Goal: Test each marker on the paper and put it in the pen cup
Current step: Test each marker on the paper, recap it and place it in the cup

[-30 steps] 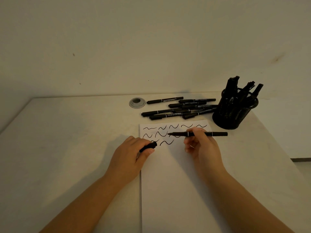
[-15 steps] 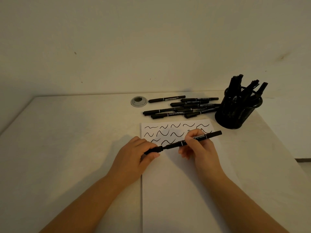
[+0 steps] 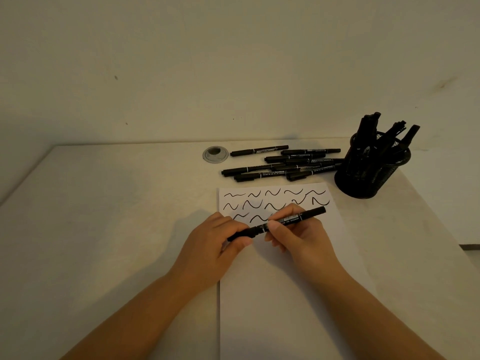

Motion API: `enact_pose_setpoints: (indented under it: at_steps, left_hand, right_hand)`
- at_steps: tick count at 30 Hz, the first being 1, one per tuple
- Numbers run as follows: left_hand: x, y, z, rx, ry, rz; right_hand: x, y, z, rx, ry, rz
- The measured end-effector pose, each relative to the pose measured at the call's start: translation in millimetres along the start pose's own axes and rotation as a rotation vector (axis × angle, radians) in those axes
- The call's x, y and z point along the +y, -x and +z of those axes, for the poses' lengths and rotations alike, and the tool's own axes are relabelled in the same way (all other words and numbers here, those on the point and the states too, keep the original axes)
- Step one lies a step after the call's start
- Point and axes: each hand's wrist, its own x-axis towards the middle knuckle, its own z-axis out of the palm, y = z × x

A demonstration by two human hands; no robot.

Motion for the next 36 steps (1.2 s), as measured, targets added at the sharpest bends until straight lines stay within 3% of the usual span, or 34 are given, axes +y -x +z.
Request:
enact_pose_setpoints:
  at_steps: [7,18,22,25,27,29,33,36]
  left_hand:
    - [3,-1,1,0.02,0.028,0.009]
    - [-8,-1,4,-0.078,0.151,-0.008]
    - [-7,-2,5,0.007,0.168,-0.019]
    - [-8,-1,2,0.044,0.114,-0.051]
    - [-11,-2,-1,0.06,0.063,-0.086]
    - [-11,-5,-4,0.073,0.028,-0.11]
    - [1,-21,-5,0.051,-0.043,-0.101]
    - [16,-39,-1,-0.001,-0.133,-0.025]
  right_hand:
    - [0,1,1,-0.054,-0.063,0.025]
    - [0,3,3,-0.112,0.007,-0.015]
    - [-2,0,1,-0.034,0.025,0.009]
    - [-2,-5,-9,0.157,0.013,0.074]
    - [-6,-9,-19,0.233,0.122,0.049]
    - [-12,-9,-26,0.186,0.344,-0.036]
    - [-19,-7,-36,-0.002,1.06,-0.412]
    - [-24,-7,-39,-0.031,1.193,-0.515]
